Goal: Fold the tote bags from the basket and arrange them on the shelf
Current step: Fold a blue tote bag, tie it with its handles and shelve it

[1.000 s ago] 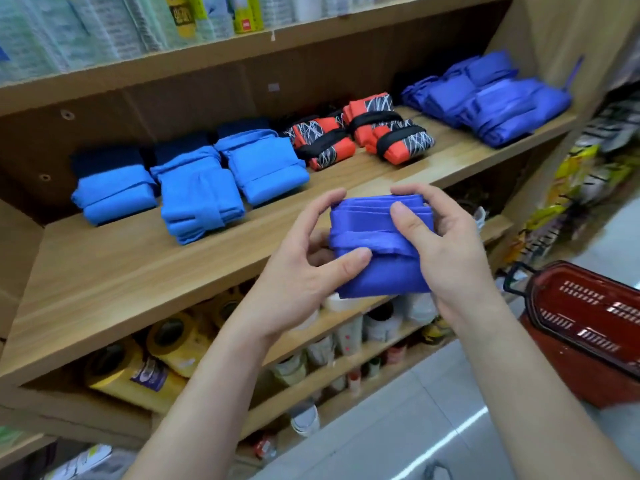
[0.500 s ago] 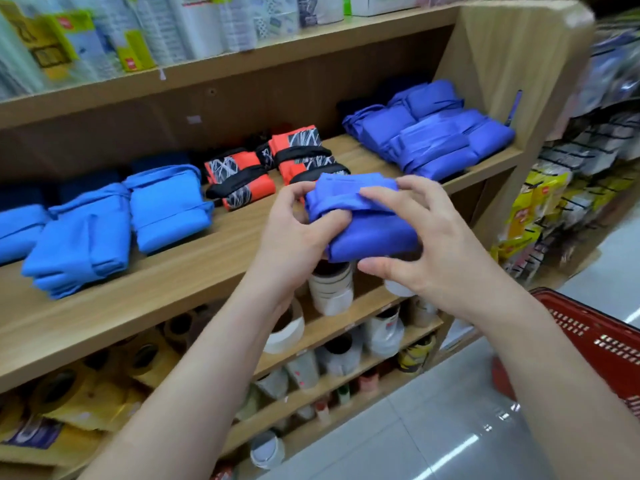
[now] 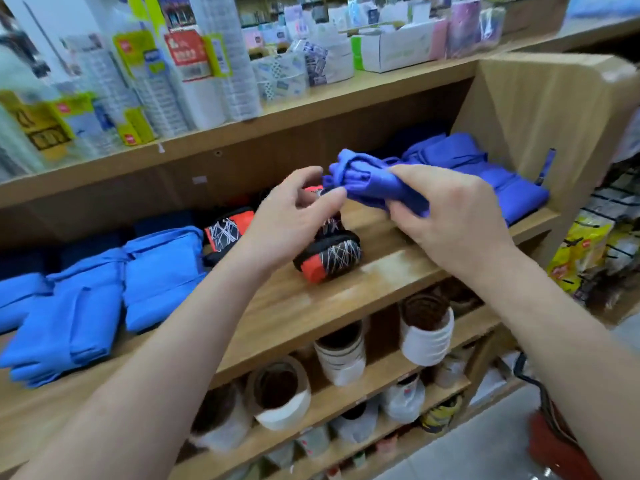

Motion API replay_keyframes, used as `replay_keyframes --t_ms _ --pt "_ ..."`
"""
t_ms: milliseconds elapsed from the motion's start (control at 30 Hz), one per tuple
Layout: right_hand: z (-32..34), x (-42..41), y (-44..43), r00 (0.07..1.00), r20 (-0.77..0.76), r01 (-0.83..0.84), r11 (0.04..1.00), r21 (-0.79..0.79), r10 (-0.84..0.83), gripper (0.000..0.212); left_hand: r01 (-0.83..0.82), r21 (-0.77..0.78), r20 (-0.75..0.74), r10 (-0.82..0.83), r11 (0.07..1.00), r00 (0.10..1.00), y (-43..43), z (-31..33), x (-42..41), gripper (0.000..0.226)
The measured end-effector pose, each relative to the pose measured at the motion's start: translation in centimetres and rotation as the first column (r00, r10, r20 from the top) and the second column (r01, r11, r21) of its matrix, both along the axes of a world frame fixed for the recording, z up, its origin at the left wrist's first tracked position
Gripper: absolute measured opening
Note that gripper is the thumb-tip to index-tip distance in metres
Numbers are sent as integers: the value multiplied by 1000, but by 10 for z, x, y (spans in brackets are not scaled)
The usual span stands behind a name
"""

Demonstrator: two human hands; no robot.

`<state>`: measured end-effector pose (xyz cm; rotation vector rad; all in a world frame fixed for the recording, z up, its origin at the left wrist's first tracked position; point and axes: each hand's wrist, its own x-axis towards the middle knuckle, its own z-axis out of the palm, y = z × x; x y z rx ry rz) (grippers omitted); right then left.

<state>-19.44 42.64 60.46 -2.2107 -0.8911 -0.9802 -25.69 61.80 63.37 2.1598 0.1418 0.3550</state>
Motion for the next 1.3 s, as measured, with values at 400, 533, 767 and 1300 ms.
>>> replay_keyframes --t_ms 400,533,767,1300 --pt "-17 57 77 936 -191 234 929 -286 -295 27 380 815 -393 -65 438 917 54 -20 32 74" --pt "-25 57 84 913 -240 243 912 -330 -330 29 89 667 49 -163 739 985 65 -12 49 48" --pt "-24 56 88 848 -408 120 872 -474 -339 37 95 682 -147 9 726 989 52 -16 103 40" --pt "-39 75 105 743 -660 15 989 -147 -110 69 87 624 -282 119 777 952 69 -20 120 64"
